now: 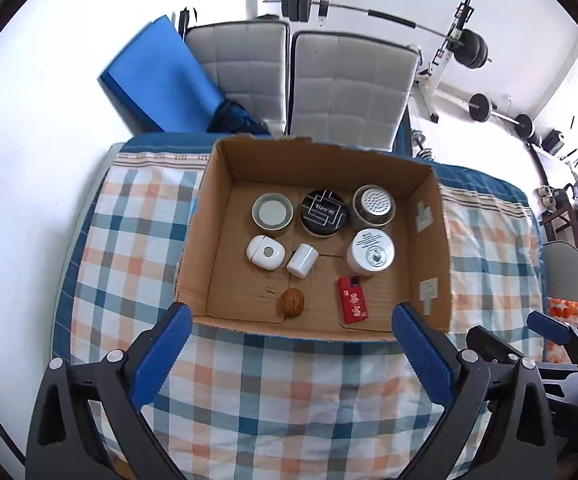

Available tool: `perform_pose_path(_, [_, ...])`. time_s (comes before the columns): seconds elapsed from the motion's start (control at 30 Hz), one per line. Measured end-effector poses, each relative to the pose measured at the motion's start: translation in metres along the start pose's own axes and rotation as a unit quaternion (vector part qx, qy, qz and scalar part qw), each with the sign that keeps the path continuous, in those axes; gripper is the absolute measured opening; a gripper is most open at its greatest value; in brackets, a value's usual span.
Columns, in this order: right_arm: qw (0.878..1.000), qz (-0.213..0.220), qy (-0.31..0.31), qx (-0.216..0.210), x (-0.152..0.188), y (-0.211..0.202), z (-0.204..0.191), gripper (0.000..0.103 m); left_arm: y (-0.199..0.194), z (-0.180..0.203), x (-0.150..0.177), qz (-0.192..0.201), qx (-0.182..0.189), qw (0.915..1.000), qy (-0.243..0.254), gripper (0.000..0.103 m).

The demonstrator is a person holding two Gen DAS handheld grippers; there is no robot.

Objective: Organize rigid objects

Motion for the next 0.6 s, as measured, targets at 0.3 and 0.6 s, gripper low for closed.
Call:
perform_pose_path(0.3, [0.998,0.056,0.002,-0.023,0.022,-0.093,0.001,0.103,-0.073,0.014,0.012,0.040,-0.005,0.9990,0.016,0.103])
perform_pose_path(0.6, [0.995,0.097,0.000,-0.019,0.042,-0.149,0.006,0.103,-0.126,0.022,0.020,0.073,-0.017,0.9968,0.029,0.103])
Point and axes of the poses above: each gripper's, at about its wrist camera, not at the fingertips, and y roughly the way its jaws point, z to its right, x to its underside, the point moved 10 cm from there along y, roughly the way its jaws point, and after that the axes turned 14 degrees about y, right-handed, at the moved point
